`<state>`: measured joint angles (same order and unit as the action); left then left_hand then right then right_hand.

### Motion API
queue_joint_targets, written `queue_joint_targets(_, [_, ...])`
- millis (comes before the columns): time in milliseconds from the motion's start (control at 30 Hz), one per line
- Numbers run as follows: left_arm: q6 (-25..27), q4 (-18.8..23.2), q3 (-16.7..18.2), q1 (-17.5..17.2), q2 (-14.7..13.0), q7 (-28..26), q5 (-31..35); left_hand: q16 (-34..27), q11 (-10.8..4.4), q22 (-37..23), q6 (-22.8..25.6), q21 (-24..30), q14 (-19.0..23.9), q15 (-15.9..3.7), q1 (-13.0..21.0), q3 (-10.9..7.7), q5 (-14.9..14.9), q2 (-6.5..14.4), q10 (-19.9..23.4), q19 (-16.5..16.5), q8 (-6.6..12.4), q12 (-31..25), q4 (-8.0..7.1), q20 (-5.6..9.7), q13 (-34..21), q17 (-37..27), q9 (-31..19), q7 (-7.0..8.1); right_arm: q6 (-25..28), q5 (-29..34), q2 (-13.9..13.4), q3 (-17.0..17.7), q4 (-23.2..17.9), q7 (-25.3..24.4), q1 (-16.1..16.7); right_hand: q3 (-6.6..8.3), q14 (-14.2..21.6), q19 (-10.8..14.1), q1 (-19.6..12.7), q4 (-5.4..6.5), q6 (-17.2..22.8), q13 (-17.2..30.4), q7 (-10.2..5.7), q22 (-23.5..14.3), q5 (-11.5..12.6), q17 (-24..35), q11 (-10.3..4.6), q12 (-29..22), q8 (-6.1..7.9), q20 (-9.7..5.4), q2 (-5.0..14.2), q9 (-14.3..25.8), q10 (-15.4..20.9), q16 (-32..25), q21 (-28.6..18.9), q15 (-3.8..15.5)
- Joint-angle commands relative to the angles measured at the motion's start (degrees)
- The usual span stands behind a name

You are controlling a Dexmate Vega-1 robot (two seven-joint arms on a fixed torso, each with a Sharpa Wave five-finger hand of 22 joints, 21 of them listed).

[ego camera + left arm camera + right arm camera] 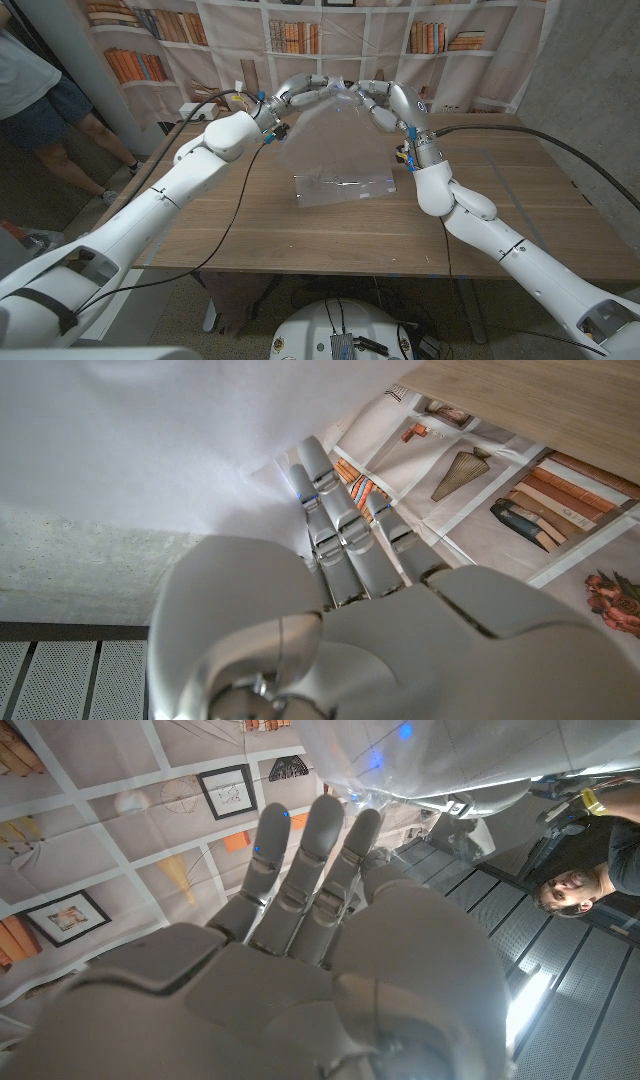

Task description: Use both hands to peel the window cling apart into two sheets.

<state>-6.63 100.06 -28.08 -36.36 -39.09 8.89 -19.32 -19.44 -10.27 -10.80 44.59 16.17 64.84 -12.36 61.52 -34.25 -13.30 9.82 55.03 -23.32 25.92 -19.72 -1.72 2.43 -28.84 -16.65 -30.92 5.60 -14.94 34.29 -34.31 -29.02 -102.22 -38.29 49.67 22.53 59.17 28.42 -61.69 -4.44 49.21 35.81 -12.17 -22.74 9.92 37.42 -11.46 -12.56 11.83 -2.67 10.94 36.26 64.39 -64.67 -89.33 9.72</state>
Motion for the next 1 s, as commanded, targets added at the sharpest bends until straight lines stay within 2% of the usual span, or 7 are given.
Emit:
queue_joint_targets(33, [-0.64,0.97,1.31,-1.79,-0.29,-1.77,-0.88,0.48,-1.11,-0.26,0.47,-0.16,0.69,-1.21,0.02,0.28,-0.38,0.22,-0.73,0.11,0.33,-0.42,0.04,6.26,-0.41,-0.15,-0.50,-0.19,1.24,-0.40,-0.38,0.74,-0.60,-0.36,0.99,0.09,-0.23,-0.12,0.47,-0.29,0.53,0.16,0.13,-0.05,0.41,-0.04,0.08,-0.30,0.42,-9.19,-0.12,0.16,0.18,-0.27,-0.35,3.38])
queue_joint_targets(700, [-1.97,2.20,3.51,-4.49,-1.33,-3.78,-1.87,1.63,-1.39,-0.25,0.16,-0.36,-0.04,-1.16,0.01,0.52,-0.45,0.20,-0.86,0.61,0.78,-0.54,-0.03,5.96,-1.07,-0.12,-1.49,0.26,2.52,-1.44,-0.27,0.74,0.08,-0.46,0.99,0.11,-0.15,-0.06,0.50,-0.39,0.57,0.04,0.15,-0.07,0.40,-0.12,0.06,-0.27,0.41,-9.19,-0.12,0.15,0.10,-0.41,-0.37,3.38])
queue_joint_targets(1000, [-2.13,4.26,5.33,-6.86,-2.05,-7.02,-1.16,2.06,-1.38,-0.24,0.19,-0.41,-0.31,-1.18,0.06,0.51,-0.47,0.26,-1.09,0.71,0.94,-0.47,-0.05,5.88,-1.29,-0.11,-1.75,0.28,3.32,-2.10,-0.28,1.13,0.16,-0.73,1.16,0.13,-0.11,-0.04,0.49,-0.44,0.58,0.05,0.13,-0.09,0.39,-0.16,0.07,-0.32,0.38,-9.18,-0.13,0.10,0.13,-0.47,-0.39,3.38])
